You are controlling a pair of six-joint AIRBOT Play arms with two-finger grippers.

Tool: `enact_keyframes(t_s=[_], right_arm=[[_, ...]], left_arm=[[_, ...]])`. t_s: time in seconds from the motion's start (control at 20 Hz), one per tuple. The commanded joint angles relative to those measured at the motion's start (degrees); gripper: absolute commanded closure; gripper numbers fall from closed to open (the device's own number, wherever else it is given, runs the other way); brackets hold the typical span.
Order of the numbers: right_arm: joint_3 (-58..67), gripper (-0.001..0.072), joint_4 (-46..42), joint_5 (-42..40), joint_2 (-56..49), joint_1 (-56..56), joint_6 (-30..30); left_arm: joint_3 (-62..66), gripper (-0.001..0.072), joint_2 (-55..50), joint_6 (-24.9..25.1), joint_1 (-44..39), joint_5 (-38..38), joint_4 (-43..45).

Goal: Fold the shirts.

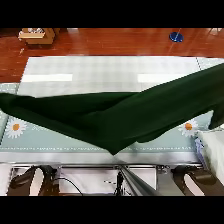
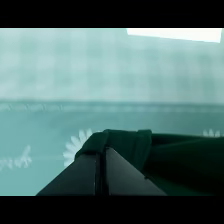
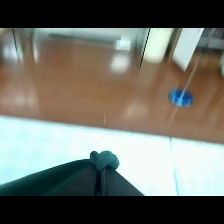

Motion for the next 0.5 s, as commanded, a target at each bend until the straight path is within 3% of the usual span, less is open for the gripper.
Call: enact_keyframes(t_s=[0.0, 0.25, 0.45], right_arm=[[0.04, 0.0686, 3.72, 6.97, -6.67, -0.02, 0.02], [0.04, 0.0686, 7.98, 4.13, -24.74, -0.02, -1.84], [0.04, 0.0686, 10.51, -2.97, -38.03, -0.02, -2.71]], left_arm=[[-15.04, 0.0685, -1.05, 1.66, -2.27, 4.37, -0.17], [-24.92, 0.0685, -7.15, 6.82, -3.39, 15.43, -0.46], [-24.90, 0.0684, -16.06, 7.43, -3.39, 27.87, 0.00]])
